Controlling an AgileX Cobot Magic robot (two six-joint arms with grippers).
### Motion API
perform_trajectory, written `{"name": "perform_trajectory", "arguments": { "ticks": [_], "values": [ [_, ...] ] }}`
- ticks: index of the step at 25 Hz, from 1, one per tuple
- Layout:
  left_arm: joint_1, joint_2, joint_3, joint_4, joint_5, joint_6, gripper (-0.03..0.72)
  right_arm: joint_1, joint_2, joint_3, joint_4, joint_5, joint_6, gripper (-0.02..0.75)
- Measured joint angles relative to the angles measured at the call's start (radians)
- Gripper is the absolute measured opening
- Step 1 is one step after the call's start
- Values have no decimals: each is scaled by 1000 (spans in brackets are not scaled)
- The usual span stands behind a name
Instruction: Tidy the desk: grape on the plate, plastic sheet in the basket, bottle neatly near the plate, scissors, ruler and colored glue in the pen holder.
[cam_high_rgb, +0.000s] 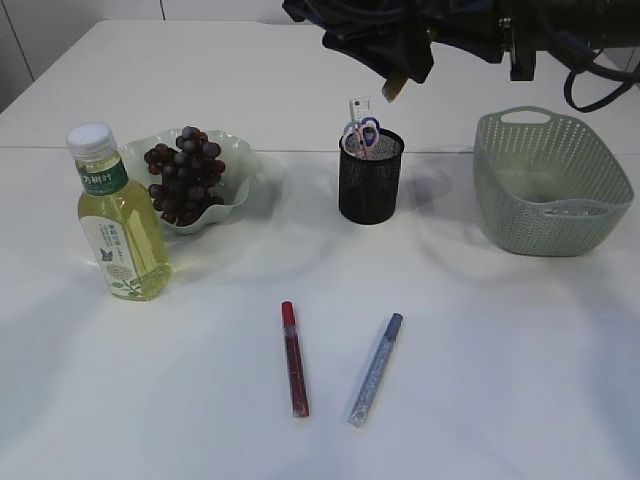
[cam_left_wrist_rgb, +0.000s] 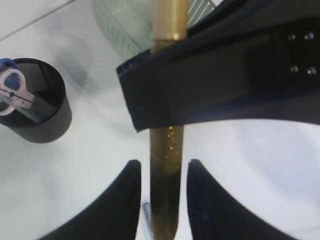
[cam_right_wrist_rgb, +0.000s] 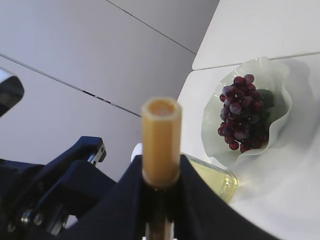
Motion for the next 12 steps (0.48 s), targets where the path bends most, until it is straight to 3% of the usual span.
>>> {"name": "perform_trajectory", "arguments": {
  "ticks": [7, 12],
  "values": [
    [0, 0, 0, 0, 0, 0, 248, 0, 0, 0, 0, 0, -4, 146],
    [0, 0, 0, 0, 0, 0, 309, 0, 0, 0, -2, -7, -21, 146]
  ]
}}
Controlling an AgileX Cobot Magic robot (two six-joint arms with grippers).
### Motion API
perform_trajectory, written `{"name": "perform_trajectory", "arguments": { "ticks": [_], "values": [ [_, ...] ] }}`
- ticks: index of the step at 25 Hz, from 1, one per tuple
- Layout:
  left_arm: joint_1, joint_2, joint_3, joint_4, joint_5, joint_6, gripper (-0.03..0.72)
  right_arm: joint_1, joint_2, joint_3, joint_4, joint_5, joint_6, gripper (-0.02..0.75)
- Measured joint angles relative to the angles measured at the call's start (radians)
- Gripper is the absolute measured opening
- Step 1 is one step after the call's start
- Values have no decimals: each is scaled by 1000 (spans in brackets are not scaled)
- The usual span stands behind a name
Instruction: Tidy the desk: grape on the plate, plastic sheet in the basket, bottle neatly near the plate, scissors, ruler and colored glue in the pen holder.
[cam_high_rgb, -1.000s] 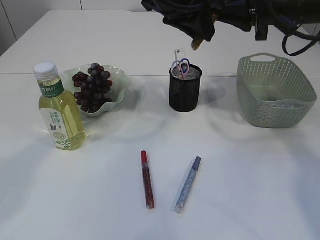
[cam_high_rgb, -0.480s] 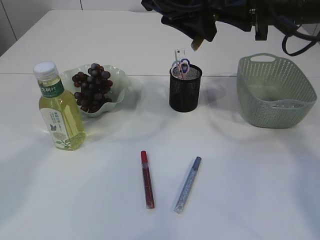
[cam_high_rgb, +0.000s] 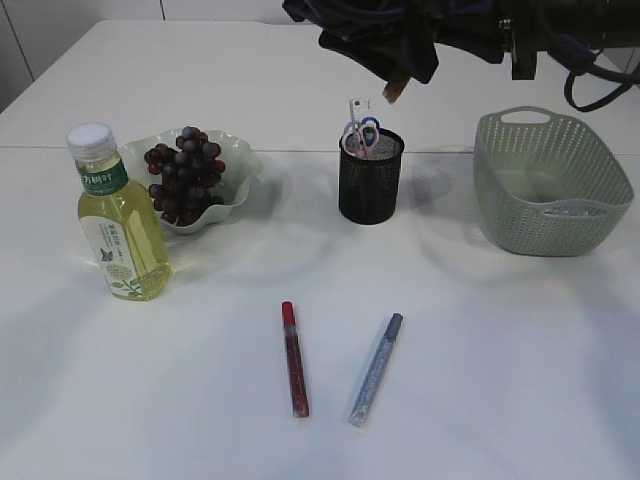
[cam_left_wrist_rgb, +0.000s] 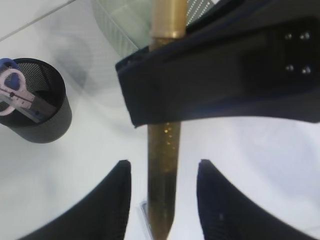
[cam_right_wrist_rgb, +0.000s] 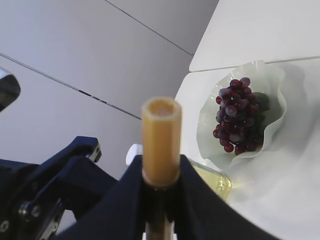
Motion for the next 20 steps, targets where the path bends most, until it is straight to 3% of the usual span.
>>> {"name": "perform_trajectory", "arguments": {
  "ticks": [5, 12, 20],
  "values": [
    [0, 0, 0, 0, 0, 0, 356, 0, 0, 0, -30, -28, -4, 146],
    [0, -9, 0, 0, 0, -2, 366, 0, 14, 0, -44, -92, -60, 146],
    [16, -36, 0, 2, 102, -8, 368, 22, 49, 0, -44, -236, -311, 146]
  ]
}}
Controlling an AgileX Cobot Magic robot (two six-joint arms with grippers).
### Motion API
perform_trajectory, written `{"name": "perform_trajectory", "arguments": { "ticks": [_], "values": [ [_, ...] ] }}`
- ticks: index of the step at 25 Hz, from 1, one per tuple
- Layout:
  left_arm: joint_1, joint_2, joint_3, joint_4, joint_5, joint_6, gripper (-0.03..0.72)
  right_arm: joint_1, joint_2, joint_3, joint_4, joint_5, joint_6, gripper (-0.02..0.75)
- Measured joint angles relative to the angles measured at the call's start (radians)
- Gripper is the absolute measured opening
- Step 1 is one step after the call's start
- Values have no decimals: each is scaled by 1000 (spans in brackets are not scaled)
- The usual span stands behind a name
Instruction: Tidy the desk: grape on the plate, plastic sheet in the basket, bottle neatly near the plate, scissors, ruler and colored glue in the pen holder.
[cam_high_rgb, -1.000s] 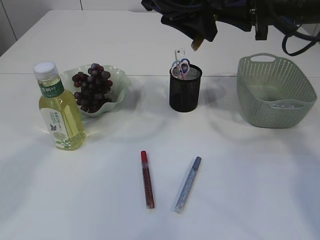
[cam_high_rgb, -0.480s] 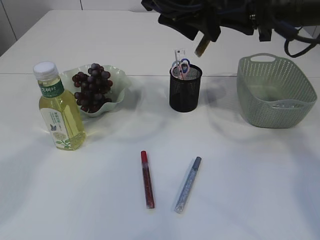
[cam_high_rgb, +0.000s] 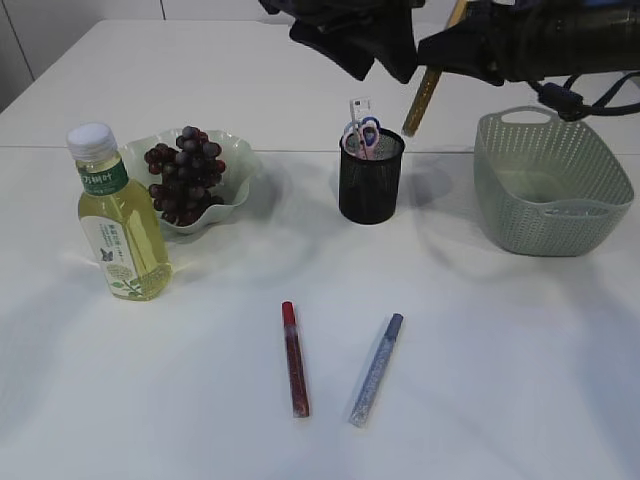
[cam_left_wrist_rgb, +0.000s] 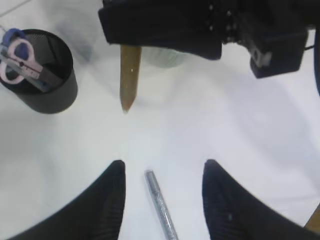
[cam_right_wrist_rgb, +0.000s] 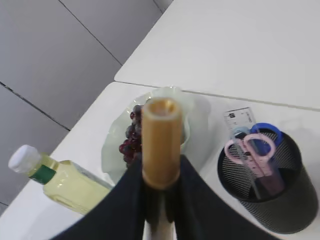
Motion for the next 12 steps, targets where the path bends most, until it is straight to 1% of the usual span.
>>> {"name": "perform_trajectory", "arguments": {
  "ticks": [2, 6, 8, 12],
  "values": [
    [4, 0, 0, 4, 18, -9, 368, 7, 3, 0, 0, -30, -48, 146],
    [7, 0, 0, 63, 24, -31, 368, 19, 3, 0, -8, -79, -114, 146],
    [7, 0, 0, 95, 24, -37, 368, 31, 3, -5, -56, -110, -122, 146],
    [7, 0, 0, 141, 24, -45, 368, 75, 5, -37, -189, -168, -125, 146]
  ]
}}
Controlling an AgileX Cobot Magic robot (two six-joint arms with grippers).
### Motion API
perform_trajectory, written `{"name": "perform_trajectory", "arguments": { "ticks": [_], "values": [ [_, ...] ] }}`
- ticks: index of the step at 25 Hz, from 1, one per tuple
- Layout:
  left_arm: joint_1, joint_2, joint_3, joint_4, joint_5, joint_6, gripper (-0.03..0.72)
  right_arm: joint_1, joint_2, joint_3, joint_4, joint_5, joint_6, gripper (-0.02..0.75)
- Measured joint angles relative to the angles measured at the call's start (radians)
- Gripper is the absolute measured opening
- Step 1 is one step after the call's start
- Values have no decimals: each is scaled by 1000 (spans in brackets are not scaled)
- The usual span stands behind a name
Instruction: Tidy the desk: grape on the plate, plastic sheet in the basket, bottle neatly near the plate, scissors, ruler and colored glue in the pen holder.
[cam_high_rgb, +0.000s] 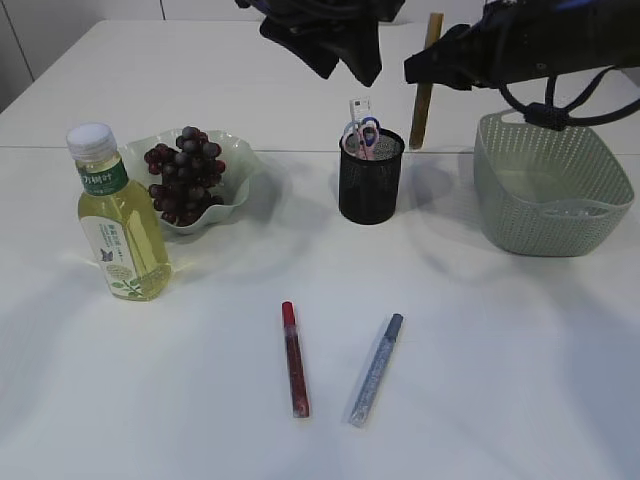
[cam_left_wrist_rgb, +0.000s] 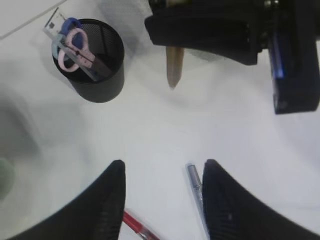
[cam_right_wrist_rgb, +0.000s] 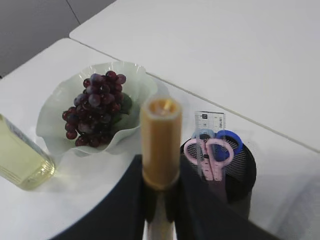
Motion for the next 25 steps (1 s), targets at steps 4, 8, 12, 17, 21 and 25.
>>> {"name": "perform_trajectory", "arguments": {
  "ticks": [4, 8, 12, 17, 21, 25],
  "values": [
    [0, 0, 0, 44, 0, 0, 368, 38, 2, -42, -92, -60, -4, 146],
    [0, 0, 0, 75, 2, 0, 368, 56, 18, -92, -119, -134, -6, 146],
    [0, 0, 0, 112, 2, 0, 368, 67, 85, -160, -115, -197, -6, 146],
    [0, 0, 0, 130, 2, 0, 368, 91, 189, -261, -103, -214, -6, 146],
    [0, 0, 0, 141, 2, 0, 368, 96, 252, -313, -99, -220, -6, 146],
    [0, 0, 0, 155, 2, 0, 368, 96, 280, -317, -98, -251, -8, 146]
  ]
}}
